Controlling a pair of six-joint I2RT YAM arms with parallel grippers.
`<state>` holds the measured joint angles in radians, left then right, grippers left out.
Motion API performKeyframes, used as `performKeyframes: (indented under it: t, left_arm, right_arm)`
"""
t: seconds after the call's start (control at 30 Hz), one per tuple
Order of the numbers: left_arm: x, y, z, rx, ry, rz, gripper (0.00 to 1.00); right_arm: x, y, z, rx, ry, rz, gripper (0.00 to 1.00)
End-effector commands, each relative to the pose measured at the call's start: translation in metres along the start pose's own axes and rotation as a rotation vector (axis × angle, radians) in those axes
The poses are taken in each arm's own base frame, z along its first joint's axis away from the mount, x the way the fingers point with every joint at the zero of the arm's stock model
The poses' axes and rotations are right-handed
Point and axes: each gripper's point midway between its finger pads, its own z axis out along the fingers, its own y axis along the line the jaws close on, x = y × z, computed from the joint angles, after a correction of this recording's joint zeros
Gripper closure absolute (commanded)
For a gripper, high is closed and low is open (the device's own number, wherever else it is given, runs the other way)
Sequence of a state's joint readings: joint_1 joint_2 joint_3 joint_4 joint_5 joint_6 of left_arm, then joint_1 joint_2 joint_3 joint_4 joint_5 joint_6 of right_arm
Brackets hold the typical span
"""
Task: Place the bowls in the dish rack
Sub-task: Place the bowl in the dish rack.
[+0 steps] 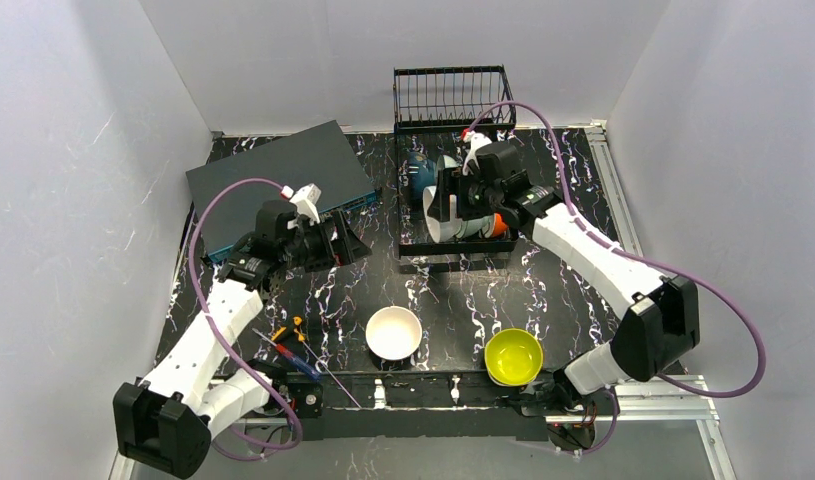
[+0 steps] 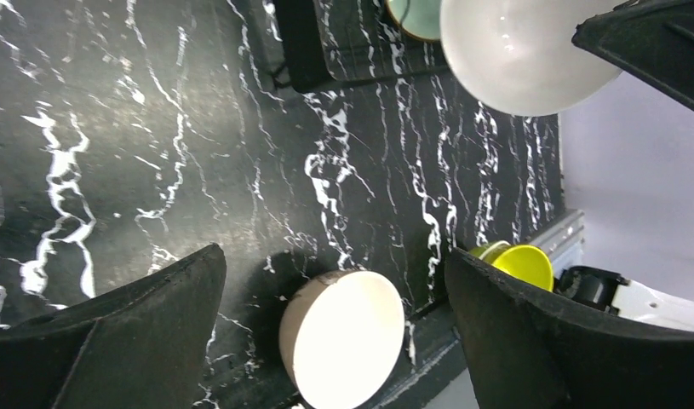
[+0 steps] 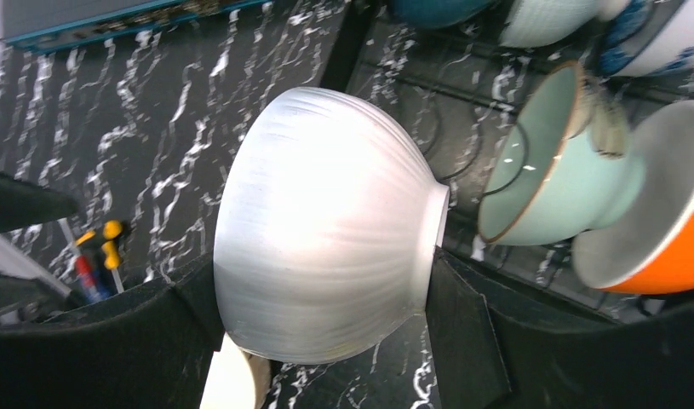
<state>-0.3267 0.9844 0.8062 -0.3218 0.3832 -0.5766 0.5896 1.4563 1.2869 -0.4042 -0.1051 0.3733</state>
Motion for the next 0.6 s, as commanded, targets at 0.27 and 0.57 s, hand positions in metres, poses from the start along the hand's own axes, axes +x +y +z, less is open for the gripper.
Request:
performKeyframes:
  t: [0.27, 0.57]
  left_arm:
    - [-0.038, 0.045, -0.008, -0.164, -0.065, 0.170, 0.02]
    - [-0.035, 0.069, -0.008, -0.236, -0.095, 0.287, 0.02]
  right_arm:
    - [-0.034, -0.028, 0.023, 0.178, -0.079, -0.054, 0.99]
    - [-0.045, -0.029, 0.047, 0.195, -0.113, -0.043, 0.99]
